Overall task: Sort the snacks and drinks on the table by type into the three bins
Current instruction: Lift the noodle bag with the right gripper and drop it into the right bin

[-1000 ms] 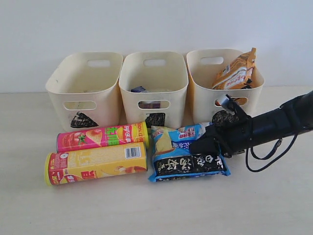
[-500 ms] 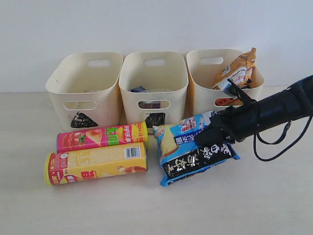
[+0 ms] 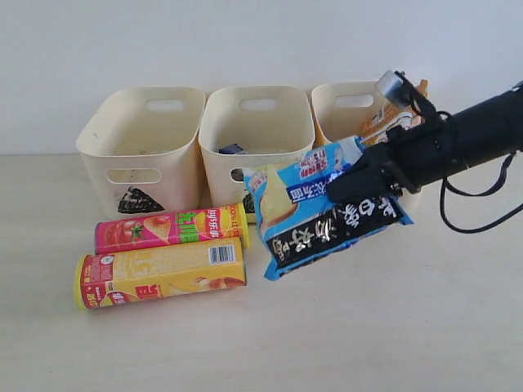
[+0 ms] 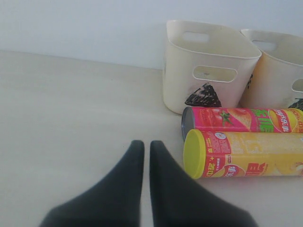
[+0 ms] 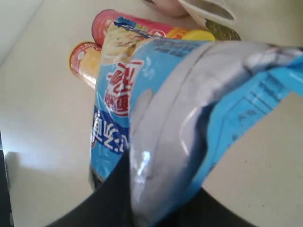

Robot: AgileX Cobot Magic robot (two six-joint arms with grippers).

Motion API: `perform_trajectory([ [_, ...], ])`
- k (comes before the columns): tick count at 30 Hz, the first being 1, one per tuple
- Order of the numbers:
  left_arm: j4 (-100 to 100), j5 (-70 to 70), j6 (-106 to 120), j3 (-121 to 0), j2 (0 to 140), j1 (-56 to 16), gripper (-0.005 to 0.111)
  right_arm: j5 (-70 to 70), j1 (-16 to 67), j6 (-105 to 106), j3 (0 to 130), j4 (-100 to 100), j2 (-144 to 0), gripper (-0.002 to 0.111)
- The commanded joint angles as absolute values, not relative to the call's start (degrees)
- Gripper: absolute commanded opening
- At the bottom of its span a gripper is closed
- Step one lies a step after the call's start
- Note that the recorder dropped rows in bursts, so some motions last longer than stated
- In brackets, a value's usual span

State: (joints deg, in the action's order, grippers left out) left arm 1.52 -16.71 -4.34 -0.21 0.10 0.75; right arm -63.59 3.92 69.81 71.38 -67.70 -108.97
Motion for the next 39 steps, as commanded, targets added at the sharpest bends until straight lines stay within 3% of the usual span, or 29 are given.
perform_trajectory([
  [1,1.47,-16.7,-4.01,0.0,0.0,0.99,0.004,-59.13,3.87,69.27,71.43,-68.32,-102.24,0.0],
  [11,1.47,-16.7,-4.01,0.0,0.0,0.99,0.004,-32.81,3.87,65.66,71.43,-68.52,-91.58,0.0],
  [24,1.47,-16.7,-4.01,0.0,0.0,0.99,0.004,-6.95,3.99,64.34,71.65,-72.54,-96.69,0.0],
  [37,1.47,-16.7,-4.01,0.0,0.0,0.99,0.004,-9.28,5.43,63.51,80.98,-73.13,-108.51,0.0],
  [39,1.47,-16.7,-4.01,0.0,0.0,0.99,0.004,-7.46,6.58,63.47,81.44,-73.13,-109.18,0.008],
])
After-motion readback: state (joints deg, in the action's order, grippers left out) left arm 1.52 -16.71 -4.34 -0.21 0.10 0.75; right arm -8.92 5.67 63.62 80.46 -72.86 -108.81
